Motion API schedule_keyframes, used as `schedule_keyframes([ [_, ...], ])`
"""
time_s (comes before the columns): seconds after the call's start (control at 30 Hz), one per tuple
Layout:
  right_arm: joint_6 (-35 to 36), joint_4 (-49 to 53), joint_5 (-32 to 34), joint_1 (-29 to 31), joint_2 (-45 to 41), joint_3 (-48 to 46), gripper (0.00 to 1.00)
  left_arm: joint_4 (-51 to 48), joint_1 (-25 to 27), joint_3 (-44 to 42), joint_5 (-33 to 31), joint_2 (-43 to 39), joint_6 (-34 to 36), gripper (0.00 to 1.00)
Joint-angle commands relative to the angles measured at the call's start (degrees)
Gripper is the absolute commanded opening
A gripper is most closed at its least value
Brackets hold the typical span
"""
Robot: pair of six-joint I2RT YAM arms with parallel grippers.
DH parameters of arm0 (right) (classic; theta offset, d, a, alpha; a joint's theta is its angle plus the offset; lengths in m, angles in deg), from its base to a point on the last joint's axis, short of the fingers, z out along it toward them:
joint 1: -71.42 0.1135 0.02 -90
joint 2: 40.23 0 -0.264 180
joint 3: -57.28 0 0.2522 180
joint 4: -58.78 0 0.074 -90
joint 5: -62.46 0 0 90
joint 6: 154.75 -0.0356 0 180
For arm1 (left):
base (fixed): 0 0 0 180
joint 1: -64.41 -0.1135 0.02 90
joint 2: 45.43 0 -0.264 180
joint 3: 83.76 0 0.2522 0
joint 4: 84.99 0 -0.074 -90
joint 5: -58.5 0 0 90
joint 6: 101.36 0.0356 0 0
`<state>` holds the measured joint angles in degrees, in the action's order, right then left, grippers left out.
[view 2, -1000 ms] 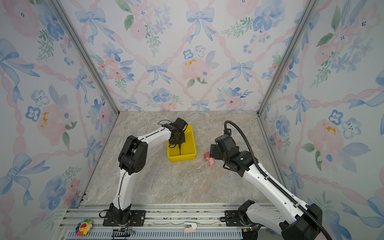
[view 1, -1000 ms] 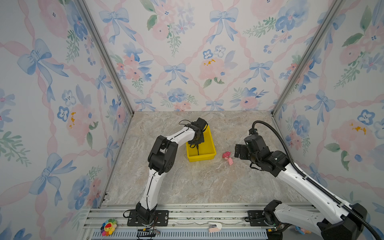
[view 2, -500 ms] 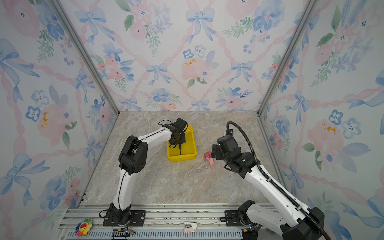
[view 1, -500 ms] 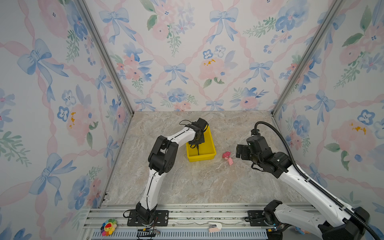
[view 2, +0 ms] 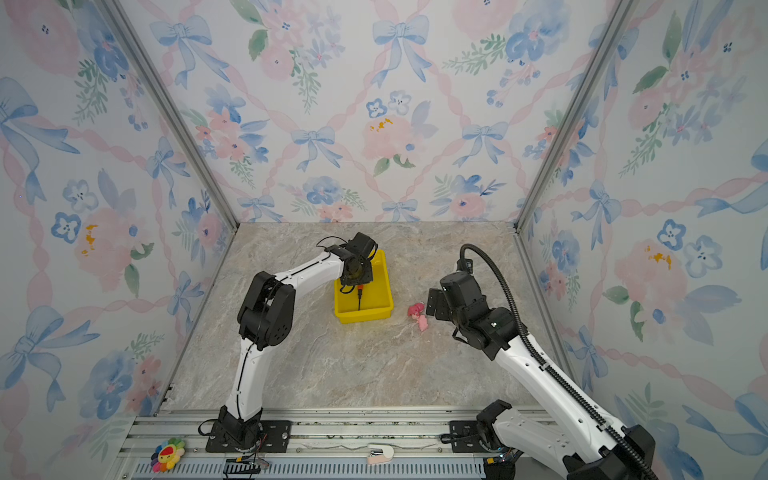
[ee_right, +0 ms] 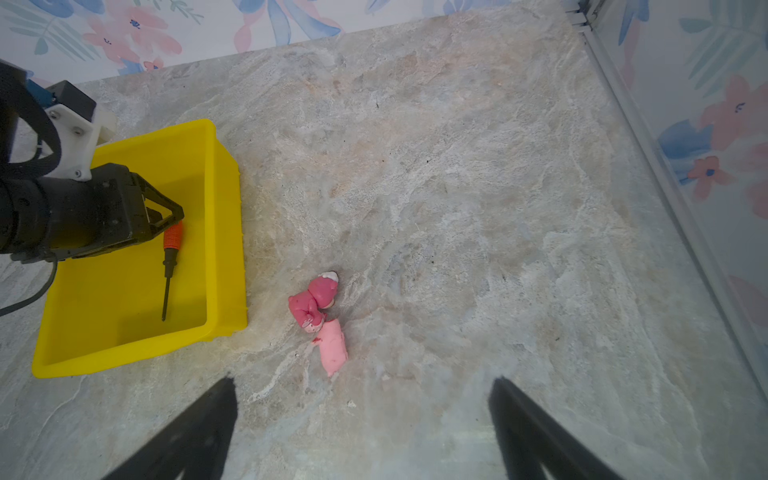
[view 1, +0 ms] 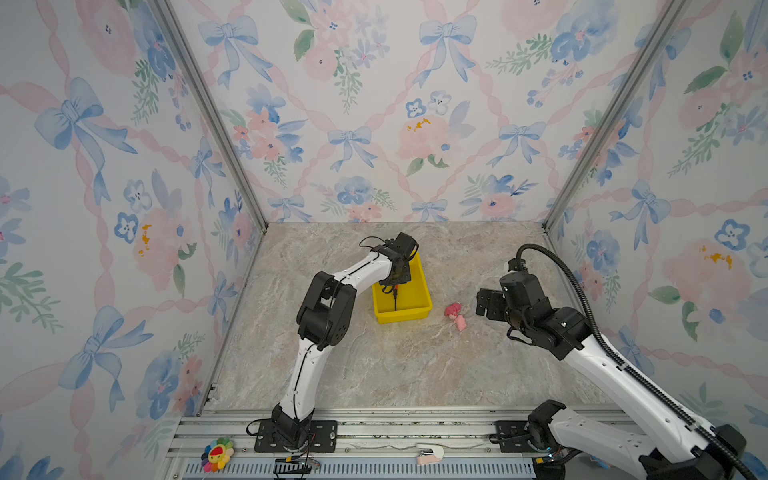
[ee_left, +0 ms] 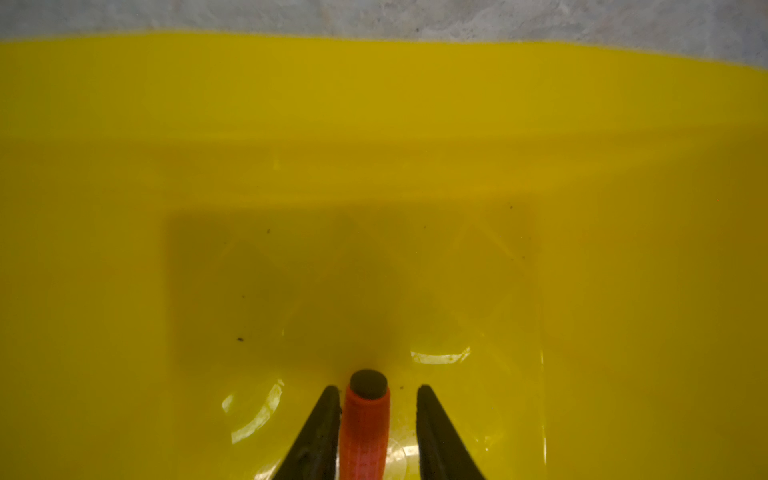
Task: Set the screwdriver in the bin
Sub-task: 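Open the left gripper to release the screwdriver in the bin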
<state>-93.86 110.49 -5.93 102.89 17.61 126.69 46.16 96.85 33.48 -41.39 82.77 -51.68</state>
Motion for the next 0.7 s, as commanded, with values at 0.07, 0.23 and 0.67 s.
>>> schedule_keyframes([
  [0.07, -0.27, 0.98, -0.44, -1.48, -1.52, -1.65, 0.97, -1.14, 0.86, 1.74, -1.12, -4.86, 0.97, 0.42],
  [0.23, -2.69, 0.74, -1.89, -2.52, -0.48, -3.00, 0.97, -1.34, 1.57, -2.13, -1.25, -10.91, 2.48, 0.49],
  [0.67, -6.32, 1.10, -2.74, -2.11, -1.92, -7.50, 0.97, -1.04, 3.35, -15.02, -2.38, -27.29, 8.79, 0.72],
])
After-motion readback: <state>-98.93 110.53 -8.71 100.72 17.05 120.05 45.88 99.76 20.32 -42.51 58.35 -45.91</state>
